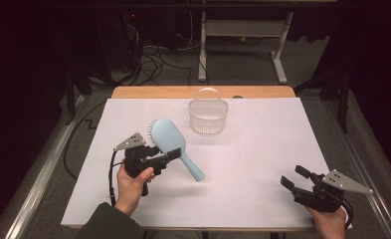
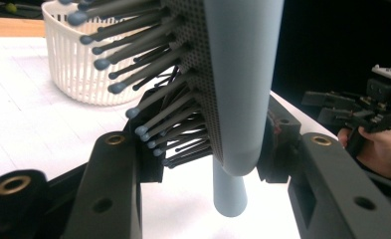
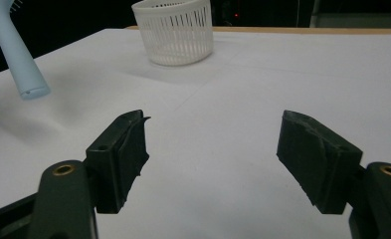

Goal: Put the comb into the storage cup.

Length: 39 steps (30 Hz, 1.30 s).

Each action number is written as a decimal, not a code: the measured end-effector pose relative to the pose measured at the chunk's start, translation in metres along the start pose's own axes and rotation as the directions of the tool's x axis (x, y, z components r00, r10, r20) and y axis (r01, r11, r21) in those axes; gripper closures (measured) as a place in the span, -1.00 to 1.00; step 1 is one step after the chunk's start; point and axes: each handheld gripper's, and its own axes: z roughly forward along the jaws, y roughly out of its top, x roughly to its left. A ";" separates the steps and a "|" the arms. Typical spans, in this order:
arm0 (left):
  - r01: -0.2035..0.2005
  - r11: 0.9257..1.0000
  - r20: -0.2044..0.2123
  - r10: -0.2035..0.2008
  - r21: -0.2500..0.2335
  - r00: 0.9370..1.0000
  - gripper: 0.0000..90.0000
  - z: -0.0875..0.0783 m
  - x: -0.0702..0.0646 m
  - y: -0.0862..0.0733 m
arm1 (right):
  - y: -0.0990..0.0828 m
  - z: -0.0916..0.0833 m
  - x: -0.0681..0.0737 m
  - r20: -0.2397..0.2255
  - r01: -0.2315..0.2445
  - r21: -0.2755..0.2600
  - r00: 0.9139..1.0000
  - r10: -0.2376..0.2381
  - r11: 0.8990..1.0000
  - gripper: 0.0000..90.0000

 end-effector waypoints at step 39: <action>-0.009 1.000 -0.059 0.010 0.019 0.998 0.22 0.021 0.018 0.049 | -0.006 0.004 0.000 -0.005 -0.013 -0.005 1.000 0.013 1.000 -0.40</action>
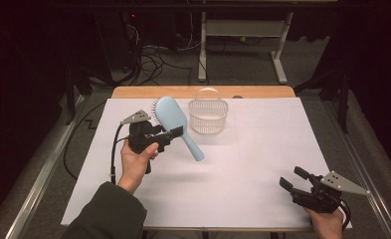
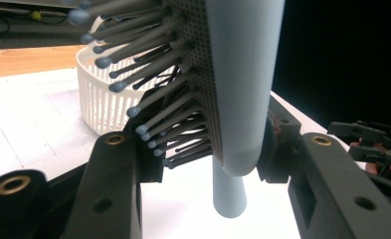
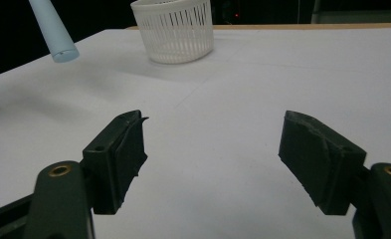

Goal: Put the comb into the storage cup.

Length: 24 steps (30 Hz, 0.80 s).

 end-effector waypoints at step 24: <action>-0.029 1.000 -0.032 0.029 0.006 0.999 0.22 0.017 0.002 0.031 | 0.000 -0.001 0.000 -0.003 -0.002 -0.004 1.000 0.002 1.000 -0.40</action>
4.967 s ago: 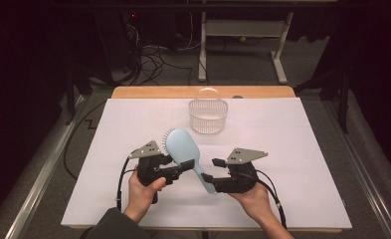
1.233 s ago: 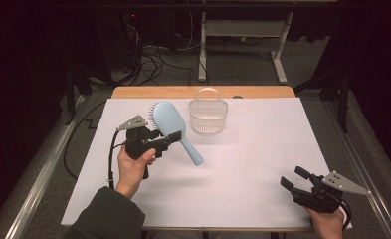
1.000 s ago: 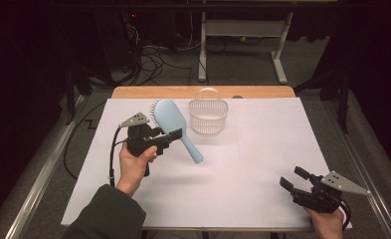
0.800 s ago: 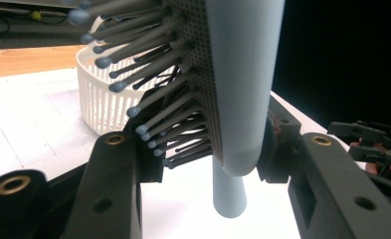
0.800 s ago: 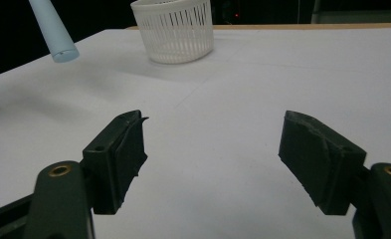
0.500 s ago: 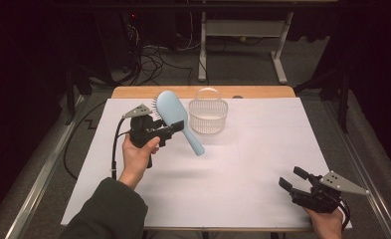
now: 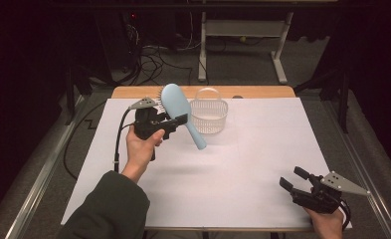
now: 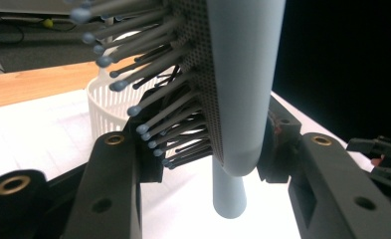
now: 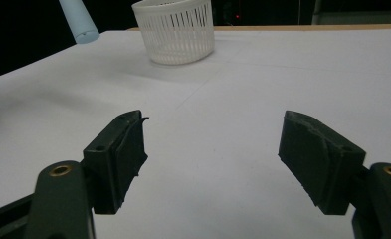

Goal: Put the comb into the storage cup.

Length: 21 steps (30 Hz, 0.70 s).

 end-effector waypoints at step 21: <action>-0.005 1.000 -0.013 0.005 -0.001 1.000 0.22 0.015 0.003 0.021 | 0.000 -0.001 -0.001 -0.003 -0.006 -0.003 1.000 0.006 1.000 -0.40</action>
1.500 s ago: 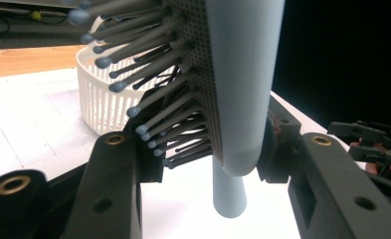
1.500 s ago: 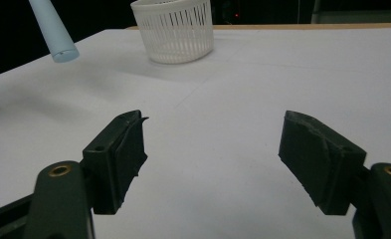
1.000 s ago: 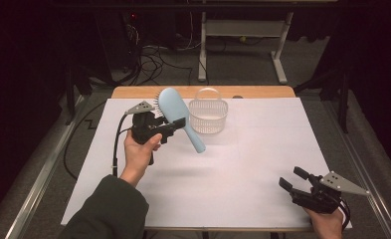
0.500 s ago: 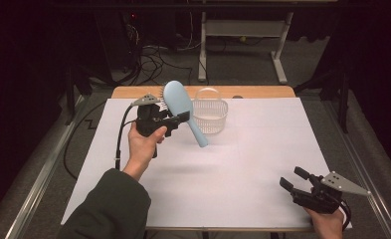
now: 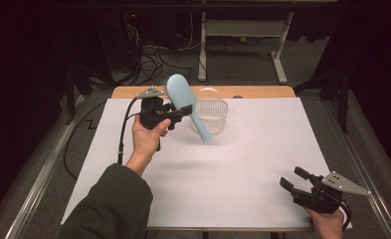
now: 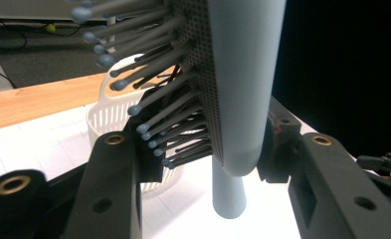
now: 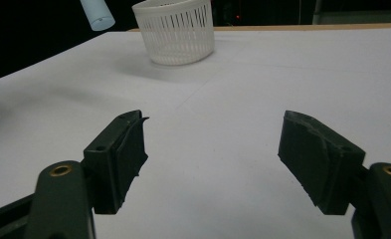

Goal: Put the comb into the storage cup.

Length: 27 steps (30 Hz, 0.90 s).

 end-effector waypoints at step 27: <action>0.010 1.000 -0.032 -0.011 -0.022 0.999 0.22 0.010 0.007 0.024 | 0.000 0.000 0.001 -0.001 0.004 0.005 1.000 -0.004 1.000 -0.39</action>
